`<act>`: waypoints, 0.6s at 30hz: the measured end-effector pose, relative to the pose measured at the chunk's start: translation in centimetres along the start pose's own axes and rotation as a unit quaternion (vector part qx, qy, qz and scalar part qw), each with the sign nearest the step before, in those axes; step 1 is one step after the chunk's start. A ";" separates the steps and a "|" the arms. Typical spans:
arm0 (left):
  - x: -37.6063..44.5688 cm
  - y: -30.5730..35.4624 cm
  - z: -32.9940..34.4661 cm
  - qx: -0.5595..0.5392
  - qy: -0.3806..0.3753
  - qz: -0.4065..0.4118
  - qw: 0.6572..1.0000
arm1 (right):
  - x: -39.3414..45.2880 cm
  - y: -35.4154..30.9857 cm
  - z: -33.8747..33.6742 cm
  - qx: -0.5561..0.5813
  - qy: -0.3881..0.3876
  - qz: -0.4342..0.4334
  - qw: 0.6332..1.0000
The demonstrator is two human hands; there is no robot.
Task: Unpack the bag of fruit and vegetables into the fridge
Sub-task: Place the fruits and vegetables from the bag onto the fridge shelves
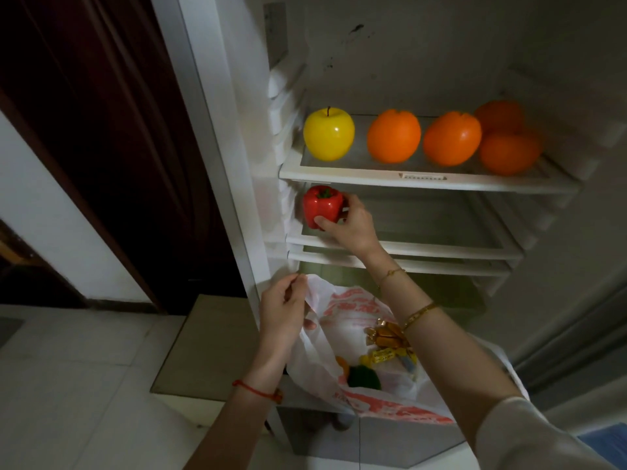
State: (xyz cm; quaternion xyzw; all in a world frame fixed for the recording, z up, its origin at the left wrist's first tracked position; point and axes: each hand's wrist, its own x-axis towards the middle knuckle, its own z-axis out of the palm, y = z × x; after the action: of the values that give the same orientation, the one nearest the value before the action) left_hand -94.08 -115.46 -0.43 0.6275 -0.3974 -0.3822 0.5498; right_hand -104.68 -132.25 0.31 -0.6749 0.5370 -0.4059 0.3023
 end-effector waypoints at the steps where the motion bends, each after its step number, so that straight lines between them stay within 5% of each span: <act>1: 0.0 0.0 0.0 0.000 0.000 -0.001 1.000 | -0.1 0.0 0.0 0.003 -0.004 0.004 1.000; 5: -0.2 0.2 0.1 -0.006 -0.002 0.000 1.000 | -1.0 0.3 -0.6 0.022 -0.007 0.024 0.999; 11: -0.3 0.3 0.0 -0.019 -0.001 -0.004 1.000 | -5.9 0.1 -3.7 0.019 0.101 -0.028 0.994; 14: -0.5 0.4 0.1 -0.019 0.003 -0.003 1.000 | -9.5 1.0 -5.4 0.040 0.012 -0.048 0.998; 18: -0.9 0.1 0.4 -0.009 0.000 0.005 1.000 | -13.9 3.1 -6.6 0.038 -0.223 -0.041 0.973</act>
State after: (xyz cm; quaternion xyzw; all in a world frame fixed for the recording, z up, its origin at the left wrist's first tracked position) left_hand -94.79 -114.77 -0.29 0.6201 -0.3971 -0.3833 0.5576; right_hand -113.21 -119.31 -2.21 -0.7577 0.4126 -0.2773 0.4229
